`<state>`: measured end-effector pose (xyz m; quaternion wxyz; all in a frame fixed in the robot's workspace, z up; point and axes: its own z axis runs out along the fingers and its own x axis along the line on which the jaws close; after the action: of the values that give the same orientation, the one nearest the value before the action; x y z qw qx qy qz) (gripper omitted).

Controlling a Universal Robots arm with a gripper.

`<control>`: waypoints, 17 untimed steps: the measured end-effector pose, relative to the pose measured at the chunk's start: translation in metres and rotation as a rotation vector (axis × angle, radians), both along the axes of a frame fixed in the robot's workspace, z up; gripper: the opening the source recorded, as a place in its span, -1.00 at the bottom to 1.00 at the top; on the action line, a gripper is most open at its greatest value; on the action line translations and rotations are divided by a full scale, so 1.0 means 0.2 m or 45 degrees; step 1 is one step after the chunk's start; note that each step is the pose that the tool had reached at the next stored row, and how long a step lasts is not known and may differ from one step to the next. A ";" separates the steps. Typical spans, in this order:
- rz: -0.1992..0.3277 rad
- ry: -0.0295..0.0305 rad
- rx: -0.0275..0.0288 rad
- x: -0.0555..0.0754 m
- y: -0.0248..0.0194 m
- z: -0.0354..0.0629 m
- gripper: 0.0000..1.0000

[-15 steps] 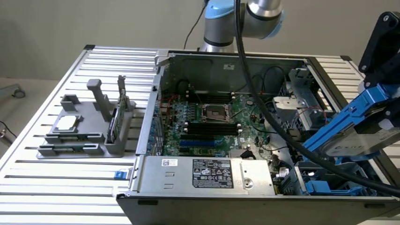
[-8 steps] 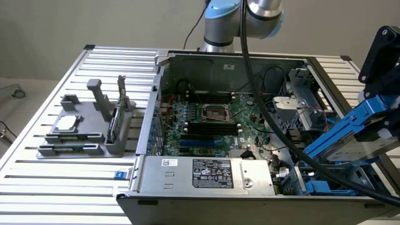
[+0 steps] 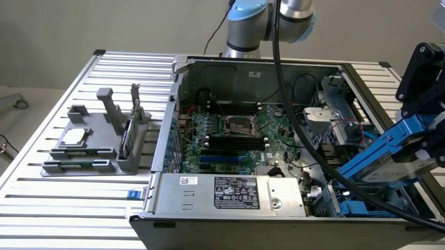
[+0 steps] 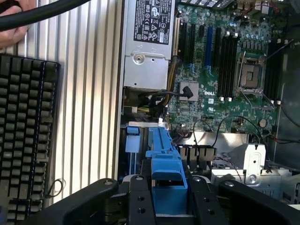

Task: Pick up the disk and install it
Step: 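Insert the first disk wire, then insert the second disk wire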

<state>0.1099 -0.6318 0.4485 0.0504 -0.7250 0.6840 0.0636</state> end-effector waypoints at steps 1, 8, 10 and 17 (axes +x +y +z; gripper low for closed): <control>0.000 0.0000 -0.0003 0.00 0.003 -0.010 -0.36; -0.003 -0.0002 -0.0027 0.02 0.009 -0.070 -0.36; -0.006 -0.0002 -0.0025 0.02 0.009 -0.080 -0.36; -0.015 -0.0002 -0.0025 0.04 0.001 -0.098 -0.36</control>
<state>0.1175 -0.6316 0.4290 0.0501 -0.7209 0.6884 0.0626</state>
